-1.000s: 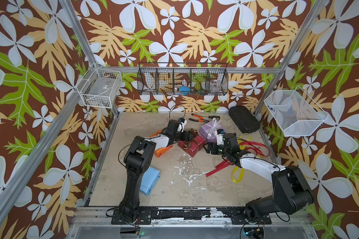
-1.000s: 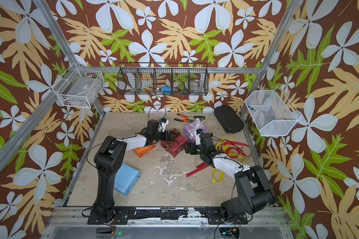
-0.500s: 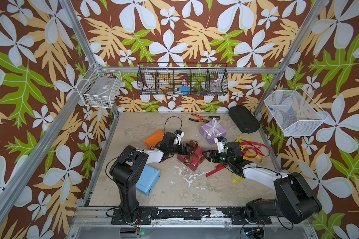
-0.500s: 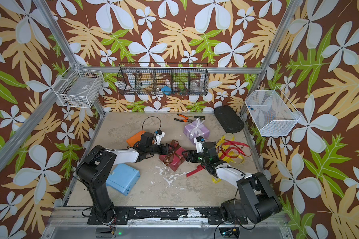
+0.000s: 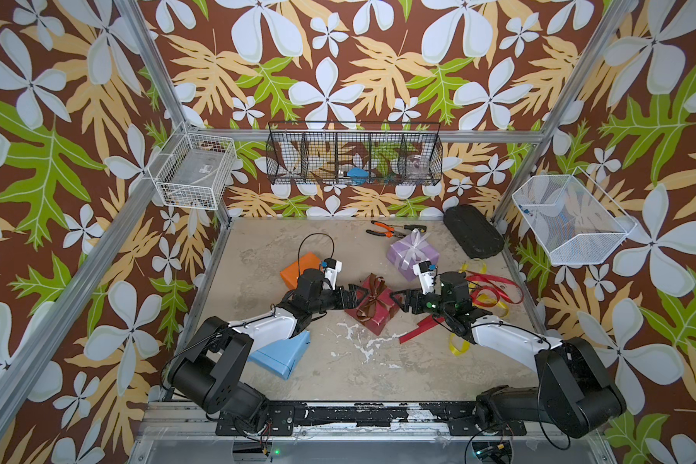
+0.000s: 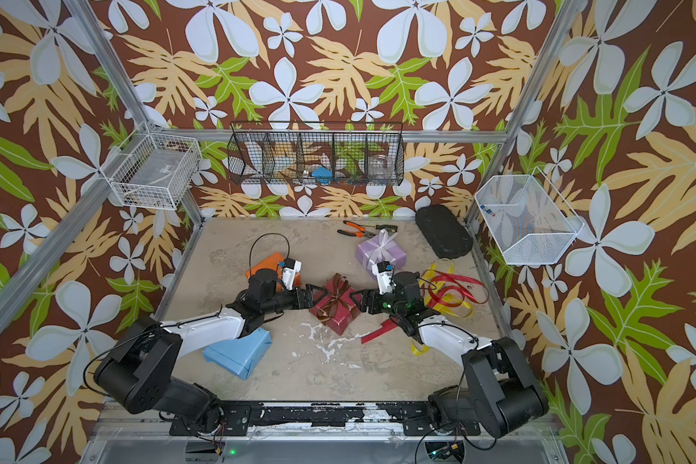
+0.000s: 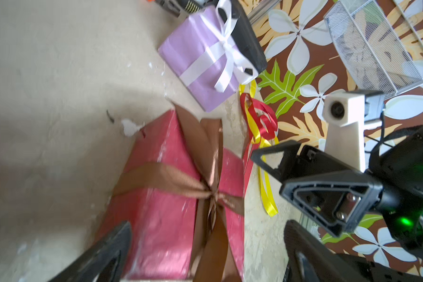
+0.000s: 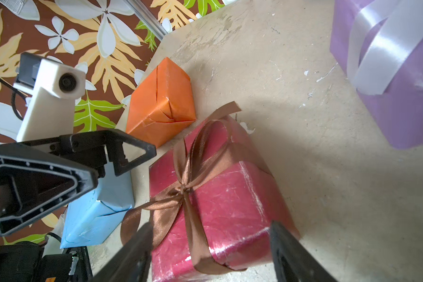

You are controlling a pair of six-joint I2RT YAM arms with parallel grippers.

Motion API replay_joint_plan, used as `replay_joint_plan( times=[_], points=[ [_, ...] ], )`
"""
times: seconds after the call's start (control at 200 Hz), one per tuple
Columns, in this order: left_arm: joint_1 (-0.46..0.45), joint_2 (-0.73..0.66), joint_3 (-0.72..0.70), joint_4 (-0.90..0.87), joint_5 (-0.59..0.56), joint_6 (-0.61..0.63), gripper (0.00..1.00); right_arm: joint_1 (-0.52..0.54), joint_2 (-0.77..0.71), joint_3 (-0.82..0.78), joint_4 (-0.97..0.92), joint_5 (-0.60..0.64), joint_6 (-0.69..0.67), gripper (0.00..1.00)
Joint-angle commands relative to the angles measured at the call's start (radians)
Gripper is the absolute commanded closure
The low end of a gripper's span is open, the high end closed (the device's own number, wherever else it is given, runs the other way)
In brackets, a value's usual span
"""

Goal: Untie the ribbon bows on the gift boxes
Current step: Move the gift box to the center of the board, then adjust the gift box at the center of the board.

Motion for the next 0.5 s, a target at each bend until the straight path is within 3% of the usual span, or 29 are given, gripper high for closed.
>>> replay_joint_plan(
  times=[0.0,0.205,0.335,0.495],
  points=[
    [-0.007,-0.064,-0.076,0.061,-0.002,-0.087,0.00,0.001,0.033,0.022,0.017,-0.008,-0.057,0.24],
    [-0.029,-0.067,-0.171,0.240,0.025,-0.186,0.00,0.001,0.140,0.037,0.135,-0.139,-0.001,0.24],
    [-0.033,0.018,-0.142,0.349,0.077,-0.243,0.00,0.004,0.156,0.011,0.191,-0.178,0.015,0.25],
    [-0.033,0.098,-0.073,0.361,0.073,-0.221,0.00,0.012,0.132,-0.047,0.230,-0.221,0.063,0.26]
  ],
)
